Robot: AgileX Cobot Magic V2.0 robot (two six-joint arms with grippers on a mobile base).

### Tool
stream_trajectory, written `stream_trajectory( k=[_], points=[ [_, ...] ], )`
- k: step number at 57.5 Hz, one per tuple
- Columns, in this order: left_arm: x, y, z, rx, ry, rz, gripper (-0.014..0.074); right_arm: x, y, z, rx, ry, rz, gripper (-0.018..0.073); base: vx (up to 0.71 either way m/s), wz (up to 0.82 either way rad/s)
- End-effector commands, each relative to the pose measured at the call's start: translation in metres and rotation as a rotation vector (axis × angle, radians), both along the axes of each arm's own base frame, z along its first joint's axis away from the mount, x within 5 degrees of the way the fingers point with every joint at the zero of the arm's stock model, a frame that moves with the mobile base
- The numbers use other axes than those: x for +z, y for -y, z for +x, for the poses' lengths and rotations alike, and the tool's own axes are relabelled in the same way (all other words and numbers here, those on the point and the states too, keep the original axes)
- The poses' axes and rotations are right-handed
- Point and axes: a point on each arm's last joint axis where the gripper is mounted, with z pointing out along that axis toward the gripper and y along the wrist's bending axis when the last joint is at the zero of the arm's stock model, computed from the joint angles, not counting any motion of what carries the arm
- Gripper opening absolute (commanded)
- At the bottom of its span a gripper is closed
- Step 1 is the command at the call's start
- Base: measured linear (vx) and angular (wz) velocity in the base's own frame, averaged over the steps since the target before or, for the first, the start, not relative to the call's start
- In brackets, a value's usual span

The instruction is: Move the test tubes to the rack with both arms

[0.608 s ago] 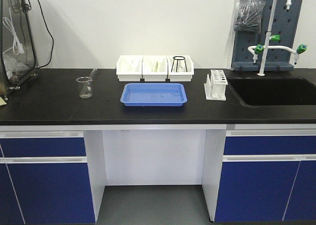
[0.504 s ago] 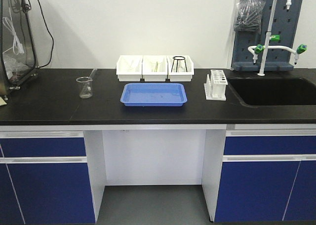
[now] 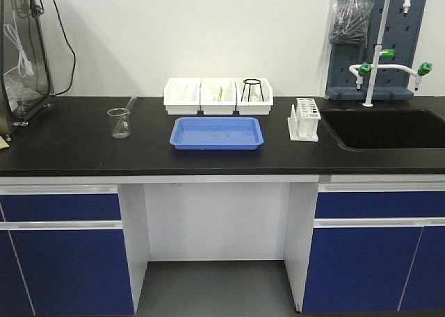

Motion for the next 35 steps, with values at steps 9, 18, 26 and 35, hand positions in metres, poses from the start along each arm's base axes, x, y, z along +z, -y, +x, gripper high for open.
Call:
stream_trajectory(
  k=[9, 18, 26, 35],
  points=[
    [-0.0014, -0.0001, 0.0009, 0.004, 0.062, -0.017, -0.0020, 0.0048, 0.0005, -0.0001, -0.008, 0.082, -0.014, -0.0007, 0.00, 0.00],
    [-0.0014, 0.0000, 0.0009, 0.002, 0.062, -0.017, -0.0020, 0.0048, 0.0005, -0.0001, -0.008, 0.082, -0.014, -0.0007, 0.01, -0.01],
    [-0.0014, 0.0000, 0.0009, 0.002, 0.062, -0.017, -0.0020, 0.0048, 0.0005, -0.0001, -0.008, 0.082, -0.014, -0.0007, 0.03, 0.02],
    [-0.0014, 0.0000, 0.0009, 0.002, 0.062, -0.017, -0.0020, 0.0048, 0.0005, -0.0001, -0.008, 0.082, -0.014, -0.0007, 0.08, 0.04]
  ],
)
